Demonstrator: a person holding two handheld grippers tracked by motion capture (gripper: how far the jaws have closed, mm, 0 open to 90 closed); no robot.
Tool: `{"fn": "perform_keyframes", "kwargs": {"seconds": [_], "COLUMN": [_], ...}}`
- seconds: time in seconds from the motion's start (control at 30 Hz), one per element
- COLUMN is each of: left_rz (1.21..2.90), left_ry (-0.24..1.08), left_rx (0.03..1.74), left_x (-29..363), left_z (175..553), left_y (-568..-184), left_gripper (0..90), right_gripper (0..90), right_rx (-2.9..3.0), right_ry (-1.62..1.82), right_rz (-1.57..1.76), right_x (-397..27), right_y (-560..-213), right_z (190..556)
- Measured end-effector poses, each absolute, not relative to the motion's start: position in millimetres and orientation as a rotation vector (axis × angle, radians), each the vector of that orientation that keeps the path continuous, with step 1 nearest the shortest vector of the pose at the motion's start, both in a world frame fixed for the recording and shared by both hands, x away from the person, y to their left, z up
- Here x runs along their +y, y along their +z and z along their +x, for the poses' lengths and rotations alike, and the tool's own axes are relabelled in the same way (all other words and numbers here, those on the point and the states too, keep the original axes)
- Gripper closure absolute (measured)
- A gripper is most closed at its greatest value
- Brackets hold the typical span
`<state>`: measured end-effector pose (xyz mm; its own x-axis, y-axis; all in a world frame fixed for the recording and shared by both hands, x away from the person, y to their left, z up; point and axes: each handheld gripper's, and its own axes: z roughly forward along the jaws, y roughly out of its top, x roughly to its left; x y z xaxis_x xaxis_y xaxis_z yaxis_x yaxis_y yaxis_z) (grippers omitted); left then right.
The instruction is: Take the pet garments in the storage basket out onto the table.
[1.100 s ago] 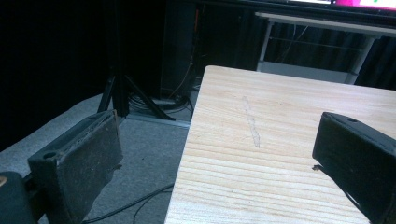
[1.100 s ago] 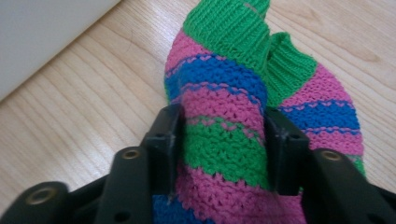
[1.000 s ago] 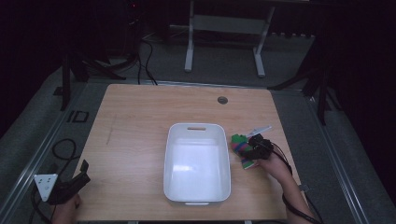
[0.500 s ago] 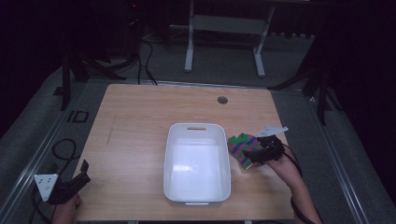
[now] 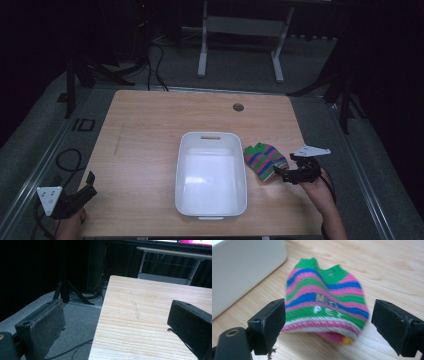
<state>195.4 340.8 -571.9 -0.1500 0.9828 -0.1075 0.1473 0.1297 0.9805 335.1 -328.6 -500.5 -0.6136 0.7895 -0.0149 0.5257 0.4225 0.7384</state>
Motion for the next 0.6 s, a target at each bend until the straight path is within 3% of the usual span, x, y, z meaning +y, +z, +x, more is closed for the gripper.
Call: {"fn": "perform_keyframes", "kwargs": {"seconds": [0.6], "left_rz": [1.163], "left_ry": [1.148], "left_rx": [1.484], "left_x": [340.3], "left_z": [195.4], "left_y": [-571.9], "left_gripper": [1.8], "right_gripper": [12.1], "right_rx": [1.996], "right_ry": [1.063], "right_rz": [1.281], "right_x": [-377.3], "right_y": [-530.2], "right_z": [295.9]}}
